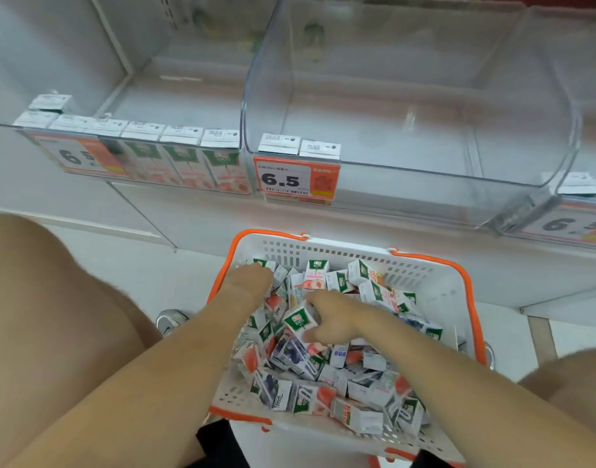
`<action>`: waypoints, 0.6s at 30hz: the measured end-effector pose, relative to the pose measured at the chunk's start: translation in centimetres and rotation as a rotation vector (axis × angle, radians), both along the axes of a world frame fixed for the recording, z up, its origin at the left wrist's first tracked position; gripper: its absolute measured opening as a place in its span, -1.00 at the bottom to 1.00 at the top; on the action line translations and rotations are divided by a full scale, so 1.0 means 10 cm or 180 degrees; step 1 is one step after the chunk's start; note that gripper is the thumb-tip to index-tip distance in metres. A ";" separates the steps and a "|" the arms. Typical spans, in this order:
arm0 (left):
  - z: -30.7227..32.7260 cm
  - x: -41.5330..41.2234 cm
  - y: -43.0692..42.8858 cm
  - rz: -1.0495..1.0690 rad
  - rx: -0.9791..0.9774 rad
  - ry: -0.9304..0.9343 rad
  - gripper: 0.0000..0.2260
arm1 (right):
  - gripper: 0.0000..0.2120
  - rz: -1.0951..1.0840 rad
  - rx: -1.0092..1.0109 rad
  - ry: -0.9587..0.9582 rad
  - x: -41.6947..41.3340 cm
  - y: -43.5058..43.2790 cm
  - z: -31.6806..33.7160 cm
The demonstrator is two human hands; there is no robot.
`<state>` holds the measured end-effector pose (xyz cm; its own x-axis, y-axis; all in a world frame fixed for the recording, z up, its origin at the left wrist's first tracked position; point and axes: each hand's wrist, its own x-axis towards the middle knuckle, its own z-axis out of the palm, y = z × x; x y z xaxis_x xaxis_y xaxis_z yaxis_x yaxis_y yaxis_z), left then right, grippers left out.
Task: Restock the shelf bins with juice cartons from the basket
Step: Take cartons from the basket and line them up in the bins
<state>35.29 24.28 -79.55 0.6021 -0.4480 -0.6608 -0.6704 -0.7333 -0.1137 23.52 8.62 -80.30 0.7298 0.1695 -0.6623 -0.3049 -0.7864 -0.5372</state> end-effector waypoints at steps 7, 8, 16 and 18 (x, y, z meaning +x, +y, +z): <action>0.22 -0.11 0.15 -0.0016 -0.0188 0.0100 -0.76 | -0.27 -0.0903 0.0661 0.0058 -0.05 -0.13 0.63; 0.27 -0.11 0.17 0.0097 -0.0242 0.0174 -0.80 | -0.42 -0.0979 0.0775 0.0049 -0.04 -0.12 0.74; 1.44 0.02 0.47 0.0912 -0.1642 0.1122 -0.68 | -0.65 -0.1341 -0.0105 -0.1478 0.00 0.12 1.69; 1.66 -0.01 0.54 0.1151 -0.2048 0.1320 -0.75 | -0.61 -0.1423 -0.0365 -0.1873 -0.01 0.13 1.86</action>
<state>35.17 29.72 -62.90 0.5458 -0.6389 -0.5421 -0.2773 -0.7483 0.6027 23.41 9.92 -61.72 0.9522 -0.2733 -0.1369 -0.2963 -0.7158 -0.6323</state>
